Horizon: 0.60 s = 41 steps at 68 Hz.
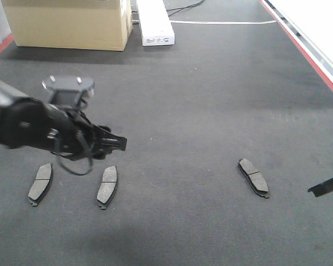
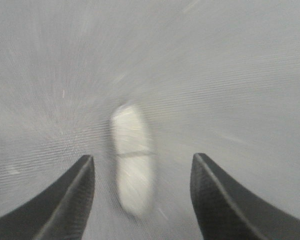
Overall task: Move and align brake pads A on conveyor
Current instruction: 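Lower the left gripper and release its pad next to the nearest pad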
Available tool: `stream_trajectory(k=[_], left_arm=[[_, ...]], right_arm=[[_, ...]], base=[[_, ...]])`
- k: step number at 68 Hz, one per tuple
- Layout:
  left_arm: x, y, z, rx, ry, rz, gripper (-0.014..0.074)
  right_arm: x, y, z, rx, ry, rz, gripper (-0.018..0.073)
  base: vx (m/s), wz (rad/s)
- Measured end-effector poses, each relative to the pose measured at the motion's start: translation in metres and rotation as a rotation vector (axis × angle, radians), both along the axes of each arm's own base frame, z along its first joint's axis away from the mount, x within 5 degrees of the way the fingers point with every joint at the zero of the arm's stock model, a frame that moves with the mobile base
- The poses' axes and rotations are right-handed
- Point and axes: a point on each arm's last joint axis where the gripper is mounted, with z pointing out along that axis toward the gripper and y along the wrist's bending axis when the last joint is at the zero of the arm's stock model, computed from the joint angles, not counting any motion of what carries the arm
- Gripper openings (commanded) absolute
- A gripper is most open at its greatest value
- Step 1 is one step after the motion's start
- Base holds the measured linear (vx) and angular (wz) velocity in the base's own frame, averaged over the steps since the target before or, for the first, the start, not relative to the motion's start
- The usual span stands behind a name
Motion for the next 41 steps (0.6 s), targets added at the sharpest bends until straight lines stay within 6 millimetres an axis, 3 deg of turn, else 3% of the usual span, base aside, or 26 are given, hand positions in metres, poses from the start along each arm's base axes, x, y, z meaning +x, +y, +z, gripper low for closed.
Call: stream_trajectory(k=[10, 17, 28, 41], left_arm=[[-0.036, 0.004, 0.04, -0.028, -0.103, -0.076, 0.0418], [-0.065, 0.014, 0.057, -0.062, -0.171, -0.11, 0.0418], [-0.112, 0.038, 0.065, -0.116, -0.259, -0.132, 0.0418], [-0.164, 0.073, 0.055, -0.151, -0.353, -0.141, 0.0418]], right_arm=[[0.0, 0.0, 0.0, 0.0, 0.0, 0.0, -0.0004], [0.0, 0.0, 0.0, 0.0, 0.0, 0.0, -0.0004], [0.0, 0.0, 0.0, 0.0, 0.0, 0.0, -0.0004], [0.0, 0.0, 0.0, 0.0, 0.0, 0.0, -0.0004]], base=[[0.0, 0.0], [0.0, 0.0], [0.0, 0.0], [0.0, 0.0]])
